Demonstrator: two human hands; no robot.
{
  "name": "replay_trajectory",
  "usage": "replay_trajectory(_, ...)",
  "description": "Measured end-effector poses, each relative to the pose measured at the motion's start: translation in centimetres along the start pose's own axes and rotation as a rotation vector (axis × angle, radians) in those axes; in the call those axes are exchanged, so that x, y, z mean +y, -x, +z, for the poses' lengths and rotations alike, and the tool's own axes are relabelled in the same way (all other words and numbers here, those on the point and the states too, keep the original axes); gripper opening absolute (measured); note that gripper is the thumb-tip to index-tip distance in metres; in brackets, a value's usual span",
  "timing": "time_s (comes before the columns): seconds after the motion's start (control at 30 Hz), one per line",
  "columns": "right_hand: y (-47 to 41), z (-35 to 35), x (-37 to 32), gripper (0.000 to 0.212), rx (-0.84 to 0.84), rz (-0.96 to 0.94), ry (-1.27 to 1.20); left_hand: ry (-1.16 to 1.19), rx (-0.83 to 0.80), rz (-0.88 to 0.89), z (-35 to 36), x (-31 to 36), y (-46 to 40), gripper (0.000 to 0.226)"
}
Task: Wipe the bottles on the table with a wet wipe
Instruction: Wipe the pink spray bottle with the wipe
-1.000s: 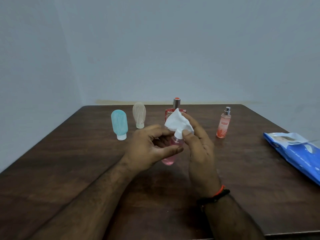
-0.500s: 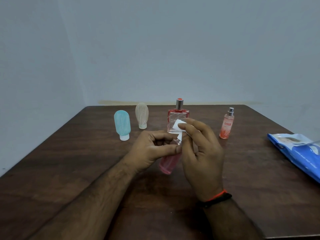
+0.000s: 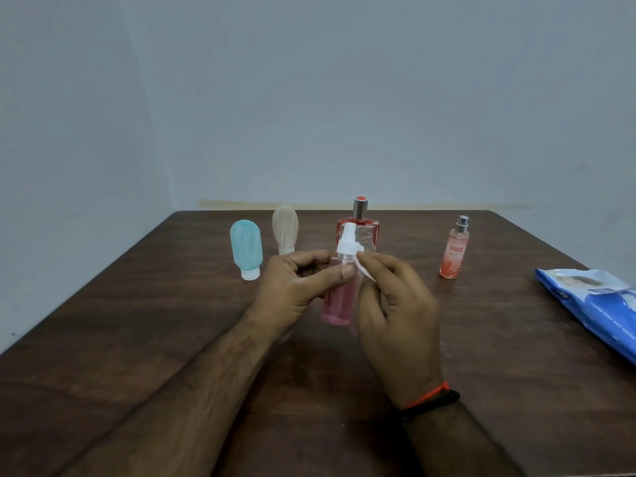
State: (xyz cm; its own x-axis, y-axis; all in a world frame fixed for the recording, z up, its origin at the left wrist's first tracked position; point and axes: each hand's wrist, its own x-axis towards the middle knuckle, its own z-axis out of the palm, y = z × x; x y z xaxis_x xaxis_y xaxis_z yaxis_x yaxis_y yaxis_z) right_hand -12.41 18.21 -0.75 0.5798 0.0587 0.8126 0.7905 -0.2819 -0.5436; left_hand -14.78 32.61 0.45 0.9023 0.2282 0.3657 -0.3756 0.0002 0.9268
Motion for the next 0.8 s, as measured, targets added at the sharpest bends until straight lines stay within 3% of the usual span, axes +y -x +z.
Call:
replay_trajectory(0.17, -0.4, -0.6, -0.4, 0.036, -0.069, 0.19, -0.213, 0.029, -0.175, -0.057, -0.3, 0.2, 0.0, 0.035)
replay_trajectory(0.33, -0.6, -0.4, 0.0, 0.031, -0.046, 0.398, -0.448, 0.02, -0.249, -0.106, -0.3, 0.3, 0.0, 0.033)
replay_trajectory(0.43, -0.8, -0.2, 0.3, 0.03, 0.027, 0.417, -0.518, -0.025, -0.277, -0.107, -0.4, 0.3, 0.0, 0.025)
replay_trajectory(0.67, -1.2, -0.3, 1.0, 0.026, 0.208, 0.396, -0.673, -0.173, -0.294, -0.117, -0.6, 0.0, -0.2, 0.029)
replay_trajectory(0.8, -0.9, -0.5, 0.4, 0.021, 0.184, 0.257, -0.535, -0.152, -0.255, -0.127, -0.6, -0.2, -0.2, 0.036)
